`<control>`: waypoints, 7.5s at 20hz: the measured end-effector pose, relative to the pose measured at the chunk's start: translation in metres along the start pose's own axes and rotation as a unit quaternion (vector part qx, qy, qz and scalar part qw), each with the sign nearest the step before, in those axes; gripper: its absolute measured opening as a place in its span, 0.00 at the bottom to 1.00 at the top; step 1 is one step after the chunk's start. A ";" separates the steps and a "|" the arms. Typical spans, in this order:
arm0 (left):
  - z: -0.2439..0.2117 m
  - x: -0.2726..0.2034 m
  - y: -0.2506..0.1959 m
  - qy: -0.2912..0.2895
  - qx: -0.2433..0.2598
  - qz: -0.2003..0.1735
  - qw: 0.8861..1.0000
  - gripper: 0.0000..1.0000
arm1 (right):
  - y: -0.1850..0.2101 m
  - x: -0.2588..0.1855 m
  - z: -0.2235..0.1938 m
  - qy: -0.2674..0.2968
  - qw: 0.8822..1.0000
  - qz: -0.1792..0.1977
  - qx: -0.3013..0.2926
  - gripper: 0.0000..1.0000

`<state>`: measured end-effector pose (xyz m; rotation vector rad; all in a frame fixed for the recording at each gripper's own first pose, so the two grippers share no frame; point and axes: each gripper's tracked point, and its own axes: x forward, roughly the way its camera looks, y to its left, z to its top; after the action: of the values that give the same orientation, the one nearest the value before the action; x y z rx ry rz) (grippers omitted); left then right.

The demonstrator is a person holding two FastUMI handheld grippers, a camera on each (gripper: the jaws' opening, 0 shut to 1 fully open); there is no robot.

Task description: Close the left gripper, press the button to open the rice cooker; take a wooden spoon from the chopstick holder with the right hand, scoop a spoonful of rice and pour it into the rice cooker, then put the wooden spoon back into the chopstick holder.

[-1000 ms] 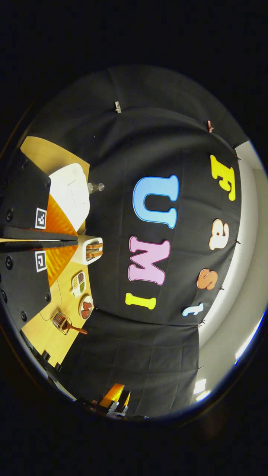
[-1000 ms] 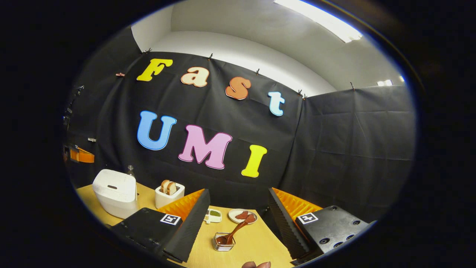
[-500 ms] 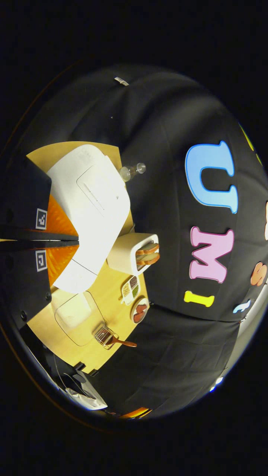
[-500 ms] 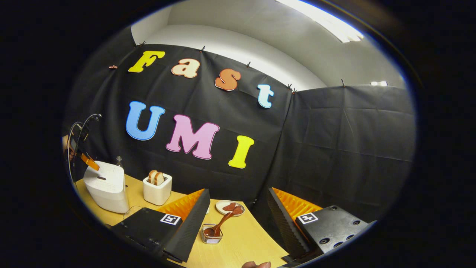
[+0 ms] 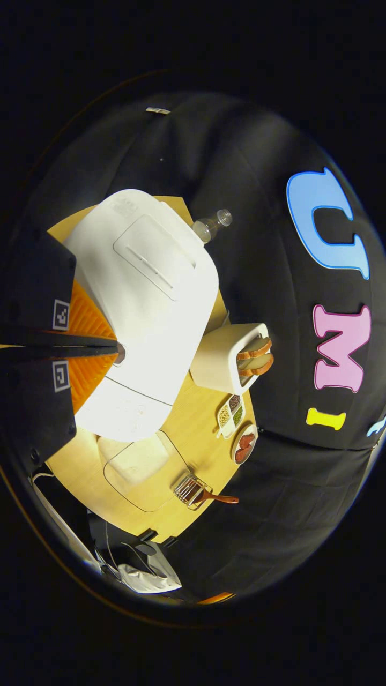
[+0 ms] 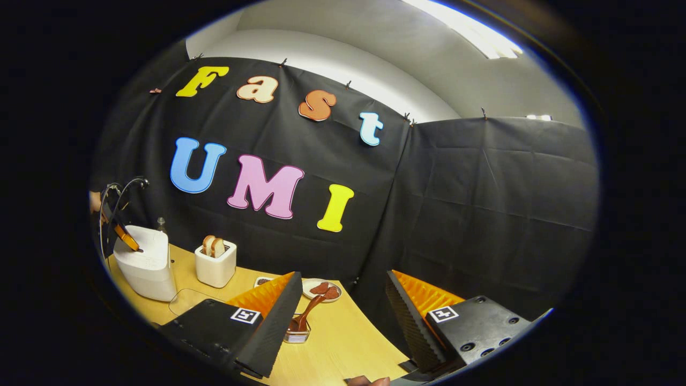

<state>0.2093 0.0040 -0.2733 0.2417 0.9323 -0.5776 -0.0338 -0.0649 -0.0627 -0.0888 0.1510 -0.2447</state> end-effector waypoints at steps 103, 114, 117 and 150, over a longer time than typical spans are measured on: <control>-0.081 -0.295 -0.044 -0.378 -0.159 0.277 0.869 0.99 | 0.282 0.111 -0.198 0.182 0.942 0.280 0.046 0.12; -0.098 -0.289 -0.027 -0.361 -0.167 0.287 0.872 0.99 | 0.359 0.065 -0.259 0.235 0.922 0.310 0.003 0.13; -0.100 -0.297 -0.028 -0.360 -0.159 0.297 0.870 0.99 | 0.364 0.058 -0.257 0.270 0.908 0.303 0.105 0.10; -0.127 -0.330 -0.042 -0.372 -0.181 0.315 0.854 0.98 | 0.290 0.099 -0.056 0.223 0.739 0.267 0.577 0.12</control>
<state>-0.0533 0.1440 -0.0777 -0.0358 0.1528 0.1411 0.1200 0.1872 -0.1617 1.2682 0.4713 0.2626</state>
